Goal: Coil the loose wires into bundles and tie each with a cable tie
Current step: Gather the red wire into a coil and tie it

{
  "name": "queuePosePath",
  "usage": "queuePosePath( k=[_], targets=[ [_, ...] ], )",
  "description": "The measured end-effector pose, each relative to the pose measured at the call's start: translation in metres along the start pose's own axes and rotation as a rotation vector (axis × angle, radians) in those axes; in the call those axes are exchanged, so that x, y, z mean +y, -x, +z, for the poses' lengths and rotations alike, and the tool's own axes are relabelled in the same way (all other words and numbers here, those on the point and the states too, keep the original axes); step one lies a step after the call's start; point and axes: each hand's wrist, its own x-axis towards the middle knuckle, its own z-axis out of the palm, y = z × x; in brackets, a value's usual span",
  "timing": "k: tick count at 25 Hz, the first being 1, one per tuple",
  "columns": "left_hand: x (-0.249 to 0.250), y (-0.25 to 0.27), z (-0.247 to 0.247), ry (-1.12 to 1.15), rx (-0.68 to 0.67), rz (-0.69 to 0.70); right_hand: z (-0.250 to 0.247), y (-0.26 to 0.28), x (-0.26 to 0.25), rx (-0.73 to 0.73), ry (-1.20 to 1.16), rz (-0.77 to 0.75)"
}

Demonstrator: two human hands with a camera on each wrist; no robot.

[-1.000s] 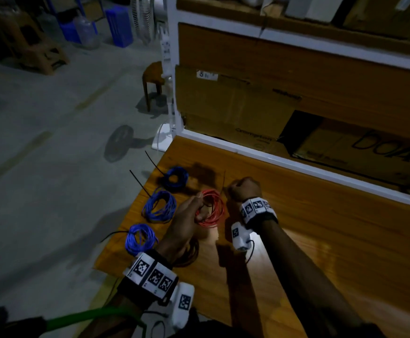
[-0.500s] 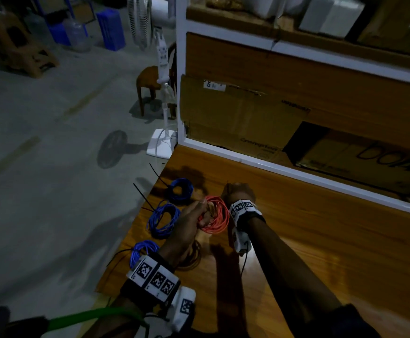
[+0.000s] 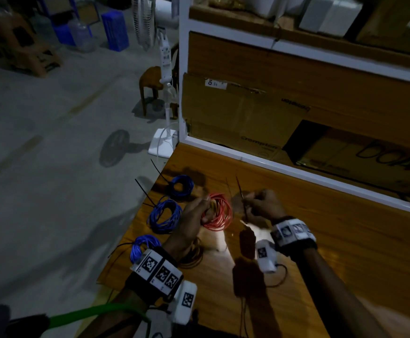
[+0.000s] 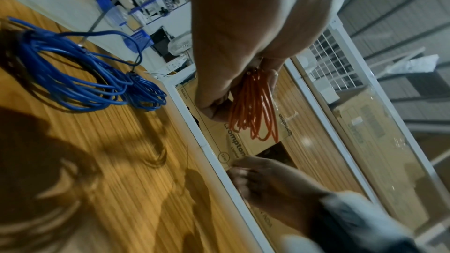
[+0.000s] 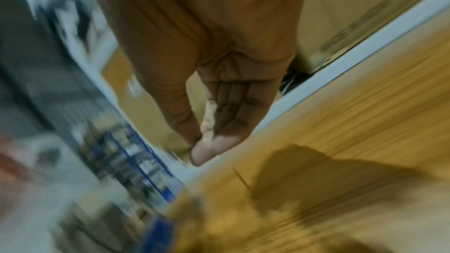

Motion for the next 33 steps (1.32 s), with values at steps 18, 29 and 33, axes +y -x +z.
queuePosePath(
  k=[18, 29, 33],
  targets=[
    [-0.013, -0.005, 0.155, -0.319, -0.174, 0.052, -0.086, 0.161, 0.091, 0.054, -0.697, 0.144],
    [-0.013, 0.029, 0.219, -0.379, -0.349, -0.026, -0.112, 0.169, 0.129, 0.076, -0.799, 0.008],
    [-0.015, 0.039, 0.231, -0.407, -0.404, -0.068, -0.117, 0.170, 0.139, 0.128, -0.806, -0.024]
  ],
)
